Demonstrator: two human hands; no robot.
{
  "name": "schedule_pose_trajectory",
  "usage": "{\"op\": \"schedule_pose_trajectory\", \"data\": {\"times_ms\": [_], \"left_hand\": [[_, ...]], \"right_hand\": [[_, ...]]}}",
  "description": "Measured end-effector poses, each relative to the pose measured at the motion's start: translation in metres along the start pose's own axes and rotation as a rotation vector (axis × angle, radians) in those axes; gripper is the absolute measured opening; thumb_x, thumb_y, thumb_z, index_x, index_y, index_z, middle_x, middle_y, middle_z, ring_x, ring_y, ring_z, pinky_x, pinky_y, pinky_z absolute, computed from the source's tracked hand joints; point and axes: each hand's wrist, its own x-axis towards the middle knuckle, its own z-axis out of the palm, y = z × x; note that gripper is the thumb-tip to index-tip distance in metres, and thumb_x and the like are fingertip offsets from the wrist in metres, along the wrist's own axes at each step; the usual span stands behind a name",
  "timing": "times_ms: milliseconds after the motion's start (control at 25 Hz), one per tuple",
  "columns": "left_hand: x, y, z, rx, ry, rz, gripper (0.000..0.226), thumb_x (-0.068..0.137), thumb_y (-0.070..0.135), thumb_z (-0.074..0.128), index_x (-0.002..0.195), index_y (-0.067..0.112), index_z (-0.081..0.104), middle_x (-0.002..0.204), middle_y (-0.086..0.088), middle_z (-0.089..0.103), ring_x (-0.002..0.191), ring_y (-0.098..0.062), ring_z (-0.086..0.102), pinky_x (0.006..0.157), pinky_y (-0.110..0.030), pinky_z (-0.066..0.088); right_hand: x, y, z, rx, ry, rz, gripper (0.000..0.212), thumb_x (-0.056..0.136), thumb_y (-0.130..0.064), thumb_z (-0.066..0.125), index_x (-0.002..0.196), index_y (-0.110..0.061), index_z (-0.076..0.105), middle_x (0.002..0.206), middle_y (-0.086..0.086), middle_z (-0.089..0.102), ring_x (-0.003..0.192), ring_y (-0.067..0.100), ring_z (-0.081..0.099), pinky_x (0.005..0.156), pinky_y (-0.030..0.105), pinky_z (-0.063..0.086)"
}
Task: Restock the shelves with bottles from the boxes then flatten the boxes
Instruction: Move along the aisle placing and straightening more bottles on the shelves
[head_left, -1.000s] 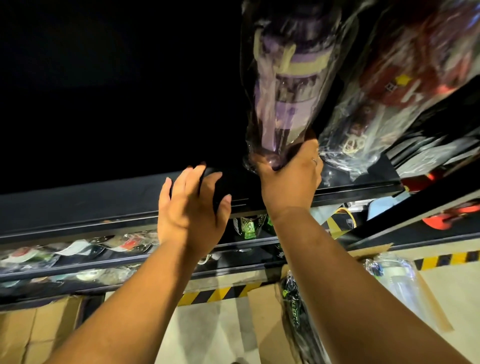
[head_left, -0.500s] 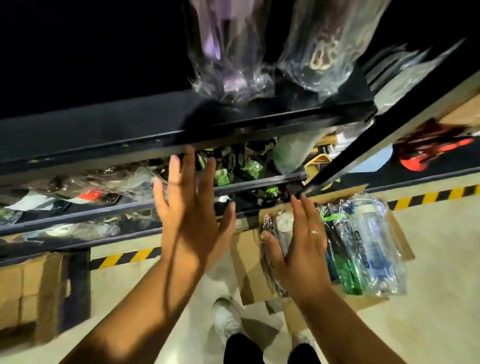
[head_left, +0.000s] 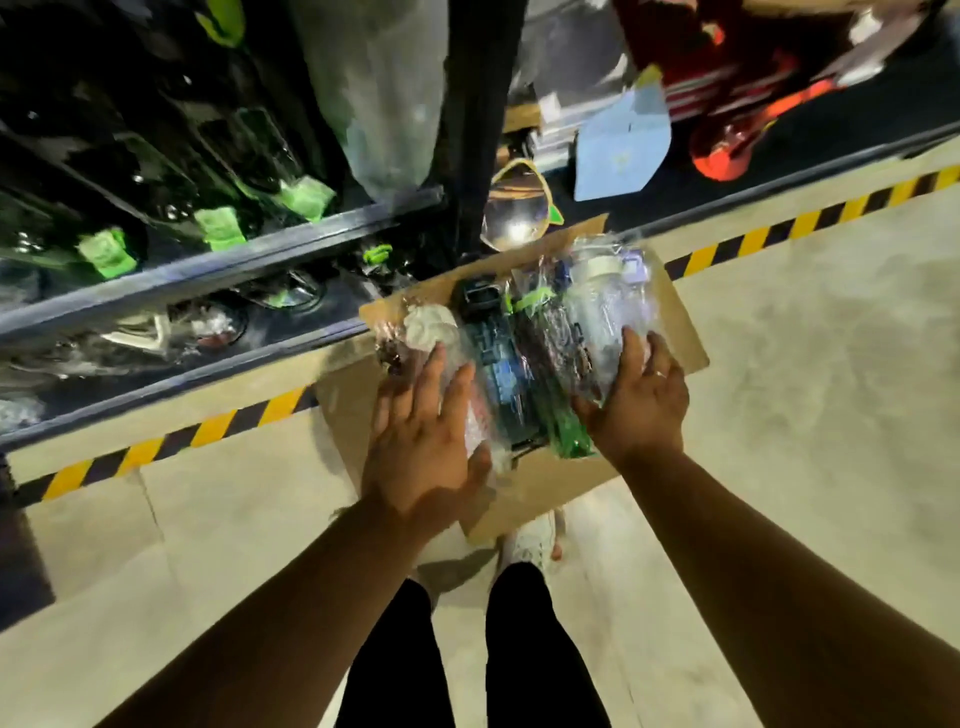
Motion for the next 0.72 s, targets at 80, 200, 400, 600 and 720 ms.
{"op": "schedule_pose_trajectory", "data": {"times_ms": [80,200,400,600,720], "left_hand": [[0.010,0.016,0.020,-0.043,-0.039,-0.023,0.084,0.092,0.070,0.013,0.154,0.015,0.031,0.162,-0.016,0.027,0.143,-0.041,0.034,0.115,-0.045,0.016],[0.019,0.035,0.040,-0.078,-0.035,-0.053,0.079,0.097,0.064,0.018,0.150,0.009,0.039,0.157,-0.021,0.035,0.145,-0.040,0.031,0.118,-0.048,0.021],[0.015,0.049,0.052,-0.031,-0.143,-0.065,0.079,0.083,0.051,0.051,0.153,0.016,0.036,0.163,-0.015,0.024,0.151,-0.037,0.019,0.121,-0.055,0.017],[0.024,0.056,0.039,0.009,-0.156,-0.060,0.078,0.085,0.053,0.047,0.153,0.015,0.035,0.162,-0.018,0.024,0.151,-0.038,0.018,0.121,-0.052,0.012],[0.029,0.062,0.032,-0.090,-0.124,-0.088,0.078,0.083,0.050,0.048,0.152,0.014,0.039,0.162,-0.018,0.026,0.151,-0.039,0.018,0.121,-0.053,0.015]], "right_hand": [[0.027,0.027,0.005,0.009,-0.031,0.054,0.090,0.085,-0.060,0.058,0.154,-0.015,0.022,0.158,0.022,0.022,0.140,0.044,0.029,0.113,0.051,0.029],[0.054,0.049,0.019,0.115,-0.184,0.119,0.091,0.088,-0.059,0.059,0.155,-0.014,0.016,0.153,0.022,0.027,0.136,0.044,0.033,0.109,0.050,0.033],[0.063,0.060,0.031,0.082,-0.235,0.084,0.101,0.079,-0.066,0.066,0.153,-0.016,0.020,0.148,0.018,0.036,0.132,0.040,0.037,0.103,0.048,0.040],[0.065,0.063,0.021,0.132,-0.202,0.099,0.092,0.073,-0.055,0.078,0.143,-0.013,0.036,0.134,0.015,0.050,0.121,0.035,0.049,0.096,0.042,0.046],[0.061,0.070,0.012,0.207,-0.165,0.129,0.091,0.069,-0.053,0.080,0.140,-0.011,0.043,0.129,0.014,0.054,0.118,0.035,0.051,0.096,0.041,0.047]]}}
